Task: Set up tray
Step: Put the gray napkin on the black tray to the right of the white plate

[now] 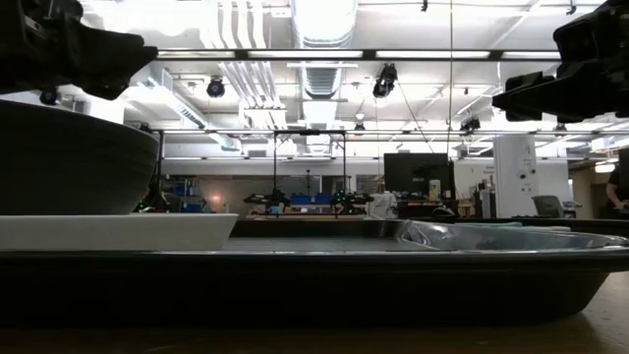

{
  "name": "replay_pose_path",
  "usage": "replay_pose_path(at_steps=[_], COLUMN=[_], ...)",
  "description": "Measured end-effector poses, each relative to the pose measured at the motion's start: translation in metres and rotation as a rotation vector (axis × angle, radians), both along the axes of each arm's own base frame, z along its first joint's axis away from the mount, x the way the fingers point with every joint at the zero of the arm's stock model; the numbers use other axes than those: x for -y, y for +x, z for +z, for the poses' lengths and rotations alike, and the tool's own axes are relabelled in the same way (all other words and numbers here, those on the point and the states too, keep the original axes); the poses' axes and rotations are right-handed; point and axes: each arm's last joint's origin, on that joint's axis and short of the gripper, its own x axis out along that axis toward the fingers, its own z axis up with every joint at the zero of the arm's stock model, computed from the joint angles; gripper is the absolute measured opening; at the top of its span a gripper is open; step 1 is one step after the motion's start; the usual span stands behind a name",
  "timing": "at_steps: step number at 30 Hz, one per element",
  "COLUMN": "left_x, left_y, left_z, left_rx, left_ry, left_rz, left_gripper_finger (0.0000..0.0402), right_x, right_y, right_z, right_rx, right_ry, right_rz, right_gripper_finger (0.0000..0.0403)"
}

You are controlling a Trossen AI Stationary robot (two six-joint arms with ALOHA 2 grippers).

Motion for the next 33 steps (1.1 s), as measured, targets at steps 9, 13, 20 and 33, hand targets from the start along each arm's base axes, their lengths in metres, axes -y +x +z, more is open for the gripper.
replay_pose_path(at_steps=[9,13,20,33], left_x=[0.000,0.000,0.001,0.001], left_y=[-0.003,-0.003,-0.002,0.000], left_z=[-0.001,-0.005,-0.015,-0.019], left_rx=[0.024,-0.022,-0.119,-0.175], left_ry=[0.040,0.053,0.141,0.143], left_rz=[0.005,0.000,-0.032,-0.037], left_gripper_finger=[0.0122,0.0122,0.0122,0.0122], right_x=[0.000,0.000,0.000,0.000], right_y=[0.000,0.000,0.000,0.001], right_z=[0.000,0.000,-0.001,-0.002], right_rx=[-0.005,-0.006,-0.012,-0.025], right_ry=[0.012,0.020,0.037,0.039], right_rz=[-0.001,-0.001,-0.003,-0.002], right_gripper_finger=[0.0135,0.0136,0.0128,0.0137])
